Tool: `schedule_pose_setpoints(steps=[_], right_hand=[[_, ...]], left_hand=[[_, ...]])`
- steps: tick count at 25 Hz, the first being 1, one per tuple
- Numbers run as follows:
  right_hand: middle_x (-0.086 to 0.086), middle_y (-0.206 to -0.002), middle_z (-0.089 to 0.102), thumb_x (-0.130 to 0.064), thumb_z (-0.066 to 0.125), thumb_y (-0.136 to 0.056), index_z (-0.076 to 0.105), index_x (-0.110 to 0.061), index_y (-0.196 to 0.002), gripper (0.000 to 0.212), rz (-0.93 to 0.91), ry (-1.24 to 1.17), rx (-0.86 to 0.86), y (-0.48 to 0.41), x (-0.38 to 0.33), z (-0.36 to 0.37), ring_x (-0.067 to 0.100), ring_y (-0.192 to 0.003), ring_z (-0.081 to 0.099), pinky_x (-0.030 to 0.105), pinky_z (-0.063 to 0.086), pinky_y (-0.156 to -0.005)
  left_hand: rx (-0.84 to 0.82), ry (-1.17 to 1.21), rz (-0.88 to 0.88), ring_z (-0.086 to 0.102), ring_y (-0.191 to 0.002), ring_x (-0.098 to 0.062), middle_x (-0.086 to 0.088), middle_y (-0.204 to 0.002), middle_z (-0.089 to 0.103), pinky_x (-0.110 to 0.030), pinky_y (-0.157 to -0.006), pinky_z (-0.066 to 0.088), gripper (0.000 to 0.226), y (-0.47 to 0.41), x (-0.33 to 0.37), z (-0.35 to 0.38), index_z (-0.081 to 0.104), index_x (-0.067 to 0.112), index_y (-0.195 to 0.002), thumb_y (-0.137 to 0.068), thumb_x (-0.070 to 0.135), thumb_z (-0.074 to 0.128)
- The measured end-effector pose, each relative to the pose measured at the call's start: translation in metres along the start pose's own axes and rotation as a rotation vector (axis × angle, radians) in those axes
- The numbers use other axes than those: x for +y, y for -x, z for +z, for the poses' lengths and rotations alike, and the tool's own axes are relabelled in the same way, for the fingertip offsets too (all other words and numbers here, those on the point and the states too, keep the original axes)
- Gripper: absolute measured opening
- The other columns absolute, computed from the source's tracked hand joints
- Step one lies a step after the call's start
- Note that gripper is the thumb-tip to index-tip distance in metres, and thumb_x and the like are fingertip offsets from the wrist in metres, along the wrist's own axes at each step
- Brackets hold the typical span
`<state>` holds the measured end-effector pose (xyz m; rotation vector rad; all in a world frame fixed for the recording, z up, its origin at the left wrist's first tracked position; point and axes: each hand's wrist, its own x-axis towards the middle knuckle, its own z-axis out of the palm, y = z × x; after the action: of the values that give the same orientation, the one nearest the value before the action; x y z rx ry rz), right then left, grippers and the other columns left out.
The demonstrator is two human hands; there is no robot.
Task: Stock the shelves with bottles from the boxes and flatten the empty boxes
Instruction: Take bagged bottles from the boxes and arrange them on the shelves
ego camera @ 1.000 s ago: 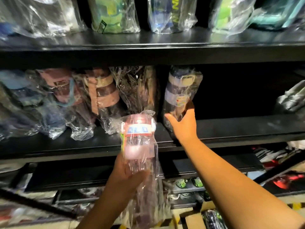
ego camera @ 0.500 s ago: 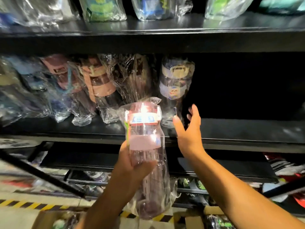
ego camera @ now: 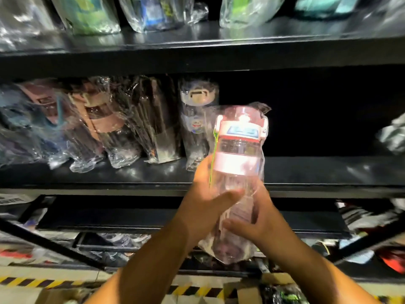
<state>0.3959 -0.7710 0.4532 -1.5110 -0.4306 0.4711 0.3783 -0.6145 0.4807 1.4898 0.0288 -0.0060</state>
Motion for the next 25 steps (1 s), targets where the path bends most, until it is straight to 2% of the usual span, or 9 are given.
schedule_pose_setpoints(steps=[3,5,7,9,12,14,17,20,25], right_hand=[[-0.003,-0.119,0.069,-0.003,0.083,-0.073,0.038,-0.037,-0.136,0.084,-0.045,0.025,0.172,-0.008,-0.006,-0.024,0.016,-0.108,0.069,0.036,0.058,-0.087],[-0.006,-0.124,0.065,-0.012,0.089,-0.068,0.034,-0.033,-0.139,0.093,-0.128,0.09,0.321,-0.022,-0.009,-0.04,0.011,-0.114,0.065,0.035,0.054,-0.093],[-0.014,-0.129,0.056,-0.021,0.089,-0.062,0.028,-0.024,-0.145,0.103,-0.2,0.168,0.443,-0.042,-0.007,-0.054,-0.001,-0.117,0.058,0.026,0.048,-0.096],[-0.023,-0.127,0.049,-0.019,0.088,-0.062,0.025,-0.014,-0.148,0.106,-0.257,0.256,0.521,-0.063,-0.004,-0.061,-0.016,-0.112,0.052,0.011,0.043,-0.093],[-0.024,-0.113,0.049,-0.01,0.088,-0.07,0.034,-0.008,-0.131,0.082,-0.231,0.299,0.559,-0.089,0.0,-0.06,-0.026,-0.095,0.052,0.008,0.046,-0.084],[-0.019,-0.104,0.05,-0.01,0.084,-0.075,0.036,-0.012,-0.114,0.062,-0.169,0.318,0.532,-0.102,0.003,-0.055,-0.019,-0.089,0.057,0.005,0.045,-0.072],[-0.017,-0.097,0.053,-0.019,0.085,-0.075,0.042,-0.017,-0.108,0.054,-0.159,0.382,0.561,-0.12,0.01,-0.049,-0.005,-0.086,0.059,0.001,0.04,-0.069],[-0.003,-0.097,0.064,-0.032,0.085,-0.074,0.056,-0.013,-0.106,0.047,-0.141,0.447,0.595,-0.133,0.015,-0.046,0.011,-0.088,0.063,0.015,0.045,-0.071],[-0.002,-0.079,0.07,-0.036,0.081,-0.078,0.071,-0.011,-0.086,0.028,-0.12,0.453,0.609,-0.142,0.02,-0.044,0.013,-0.073,0.067,0.03,0.053,-0.07]], left_hand=[[0.051,-0.038,0.075,0.057,-0.125,-0.009,0.004,-0.133,0.06,-0.03,-0.1,0.049,0.071,-0.019,-0.007,-0.003,0.043,0.044,-0.134,-0.07,0.042,0.073],[0.139,-0.172,0.086,0.055,-0.122,-0.004,0.008,-0.129,0.059,-0.02,-0.099,0.044,0.054,-0.027,-0.018,-0.013,0.048,0.046,-0.122,-0.072,0.045,0.069],[0.146,-0.486,0.107,0.053,-0.12,-0.001,0.011,-0.129,0.059,-0.015,-0.1,0.039,0.04,-0.029,-0.037,-0.026,0.052,0.042,-0.121,-0.086,0.032,0.069],[0.115,-0.964,0.234,0.05,-0.121,-0.005,0.009,-0.13,0.058,-0.019,-0.104,0.035,0.04,-0.032,-0.058,-0.042,0.057,0.029,-0.128,-0.09,0.038,0.063],[0.026,-1.394,0.306,0.05,-0.126,-0.023,-0.001,-0.135,0.056,-0.039,-0.107,0.041,0.063,-0.039,-0.082,-0.059,0.056,0.019,-0.133,-0.08,0.053,0.055],[0.005,-1.451,0.263,0.049,-0.13,-0.027,-0.003,-0.14,0.052,-0.046,-0.106,0.043,0.071,-0.039,-0.085,-0.061,0.052,0.021,-0.137,-0.074,0.054,0.059],[-0.007,-1.487,0.24,0.044,-0.135,-0.028,-0.002,-0.146,0.047,-0.051,-0.107,0.041,0.079,-0.038,-0.09,-0.063,0.046,0.024,-0.141,-0.071,0.057,0.06],[-0.019,-1.504,0.225,0.039,-0.14,-0.029,-0.002,-0.15,0.043,-0.052,-0.111,0.036,0.083,-0.037,-0.095,-0.064,0.043,0.024,-0.144,-0.07,0.057,0.061],[0.009,-1.52,0.239,0.035,-0.144,-0.028,0.0,-0.152,0.041,-0.049,-0.113,0.03,0.085,-0.036,-0.102,-0.064,0.04,0.026,-0.145,-0.069,0.057,0.061]])
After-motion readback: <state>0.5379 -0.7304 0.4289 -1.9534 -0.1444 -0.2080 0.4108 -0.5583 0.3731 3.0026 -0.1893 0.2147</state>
